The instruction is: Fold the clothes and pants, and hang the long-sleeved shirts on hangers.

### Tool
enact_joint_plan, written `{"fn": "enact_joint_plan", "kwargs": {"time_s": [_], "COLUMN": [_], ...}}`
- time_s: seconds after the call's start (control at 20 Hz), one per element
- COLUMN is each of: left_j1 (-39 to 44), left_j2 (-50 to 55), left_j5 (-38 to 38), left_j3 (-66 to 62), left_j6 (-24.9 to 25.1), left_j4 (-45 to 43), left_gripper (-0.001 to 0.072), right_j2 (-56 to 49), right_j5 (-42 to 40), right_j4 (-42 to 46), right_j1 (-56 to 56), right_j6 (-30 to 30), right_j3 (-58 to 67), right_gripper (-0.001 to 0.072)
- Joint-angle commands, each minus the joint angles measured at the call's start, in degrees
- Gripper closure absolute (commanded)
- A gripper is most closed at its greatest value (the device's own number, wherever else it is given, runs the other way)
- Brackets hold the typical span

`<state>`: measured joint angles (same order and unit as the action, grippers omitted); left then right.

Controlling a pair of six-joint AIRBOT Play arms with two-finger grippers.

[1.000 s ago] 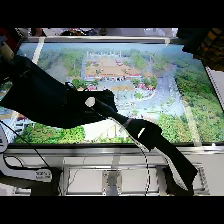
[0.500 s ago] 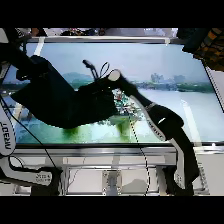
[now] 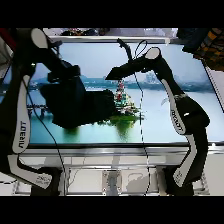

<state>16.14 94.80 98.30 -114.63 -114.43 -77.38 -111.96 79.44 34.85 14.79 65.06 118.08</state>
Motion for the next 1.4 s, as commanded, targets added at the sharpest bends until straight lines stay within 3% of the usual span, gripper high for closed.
{"fn": "enact_joint_plan", "kwargs": {"time_s": [0.0,0.2,0.25,0.3,0.35,0.6,0.7,0.75,0.85,0.95,1.1,1.15,1.25,1.35], "left_j1": [6.4,11.8,12.5,12.9,12.9,11.6,10.6,9.6,6.8,3.7,0.7,0.1,-1.0,-2.0], "left_j2": [4.7,10.4,11.6,12.7,13.6,13.9,13.4,12.9,11.7,9.7,6.0,5.1,4.2,4.0], "left_j5": [-13.4,-29.1,-31.6,-33.4,-34.3,-38.6,-39.8,-39.7,-37.2,-30.6,-15.8,-11.3,-6.4,-4.5], "left_j3": [0.0,0.0,0.0,0.0,0.0,0.0,0.0,0.0,0.0,0.0,0.0,0.0,0.0,0.1], "left_j6": [-6.3,-7.1,-7.1,-7.1,-7.0,-1.2,-0.5,0.5,4.3,4.3,4.3,4.5,11.0,15.6], "left_j4": [8.0,14.7,15.8,17.0,18.7,28.7,30.0,29.7,28.1,20.2,-3.5,-12.2,-19.7,-19.5], "left_gripper": [0.0668,0.0665,0.0596,0.0401,0.0286,0.0281,0.0291,0.0327,0.0468,0.0472,0.0473,0.0472,0.0471,0.0463], "right_j2": [0.5,0.5,0.5,0.5,0.5,1.1,1.5,1.5,1.5,1.5,1.5,1.5,1.5,1.4], "right_j5": [4.0,5.5,6.1,7.1,8.1,10.6,13.2,14.9,15.9,14.8,12.2,11.7,11.1,11.0], "right_j4": [0.4,1.1,1.4,1.4,1.6,3.6,3.7,3.9,8.8,14.5,23.6,25.3,27.0,28.8], "right_j1": [-2.5,-2.5,-2.5,-2.7,-3.0,-7.9,-10.5,-11.2,-11.3,-10.8,-11.1,-11.3,-11.6,-11.6], "right_j6": [0.0,0.0,0.0,0.0,0.0,1.2,2.2,2.9,3.2,3.6,6.9,7.7,8.8,9.0], "right_j3": [0.0,0.0,0.0,0.0,0.0,0.0,0.0,0.0,0.0,-1.1,-2.5,-2.5,-2.5,-3.0], "right_gripper": [0.0693,0.0693,0.0692,0.0675,0.0657,0.0642,0.0579,0.0586,0.0692,0.0692,0.0691,0.0657,0.0451,0.0193]}}
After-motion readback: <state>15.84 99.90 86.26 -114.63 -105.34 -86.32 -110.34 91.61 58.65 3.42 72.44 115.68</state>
